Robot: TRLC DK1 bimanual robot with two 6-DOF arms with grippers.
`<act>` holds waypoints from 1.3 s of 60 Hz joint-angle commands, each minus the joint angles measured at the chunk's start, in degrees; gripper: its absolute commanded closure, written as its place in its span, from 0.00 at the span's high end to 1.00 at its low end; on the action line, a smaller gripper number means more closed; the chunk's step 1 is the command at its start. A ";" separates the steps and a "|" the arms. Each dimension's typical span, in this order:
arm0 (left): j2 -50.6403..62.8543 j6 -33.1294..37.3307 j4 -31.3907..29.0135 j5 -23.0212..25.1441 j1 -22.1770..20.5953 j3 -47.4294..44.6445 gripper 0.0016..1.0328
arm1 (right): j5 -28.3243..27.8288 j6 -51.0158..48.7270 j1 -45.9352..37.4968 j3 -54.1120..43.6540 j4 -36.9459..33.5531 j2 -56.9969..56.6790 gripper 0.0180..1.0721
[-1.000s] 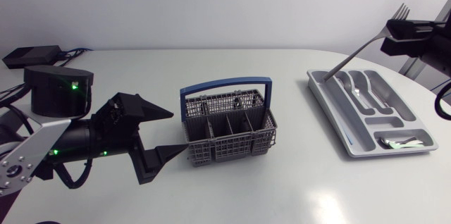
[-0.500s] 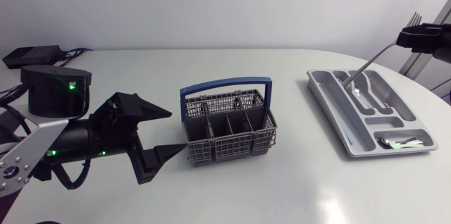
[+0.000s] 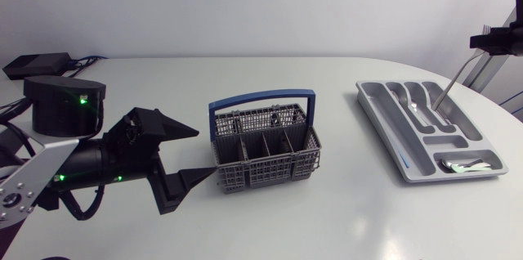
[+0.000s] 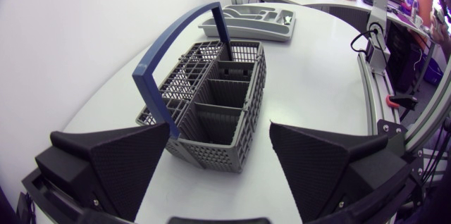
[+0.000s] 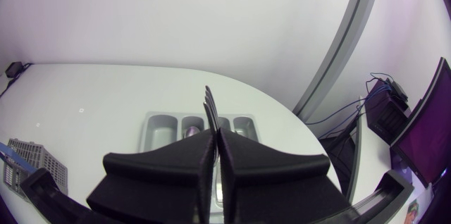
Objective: Sort the cutlery from the basket into the organizer compartments.
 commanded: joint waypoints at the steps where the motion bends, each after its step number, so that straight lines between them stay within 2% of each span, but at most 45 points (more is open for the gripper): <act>1: -0.96 -0.80 -0.22 -0.07 -0.58 -0.50 0.95 | 1.18 -3.52 -1.01 5.44 -2.38 4.99 0.05; 20: -1.66 -0.80 -0.74 -0.07 -0.93 -0.59 0.95 | 8.39 -9.49 -0.74 20.12 -9.76 19.93 0.05; 31: -2.19 -0.80 -1.27 -0.07 -1.02 -0.50 0.95 | 10.24 -10.81 -0.57 26.54 -12.40 26.35 0.05; 66: -2.89 -0.80 -1.89 -0.07 -1.28 -0.33 0.95 | 16.56 -13.18 2.95 37.08 -19.34 37.95 0.05; 78: -2.89 -0.80 -1.89 -0.07 -1.11 -0.42 0.95 | 18.41 -14.24 3.21 39.46 -19.69 41.46 0.05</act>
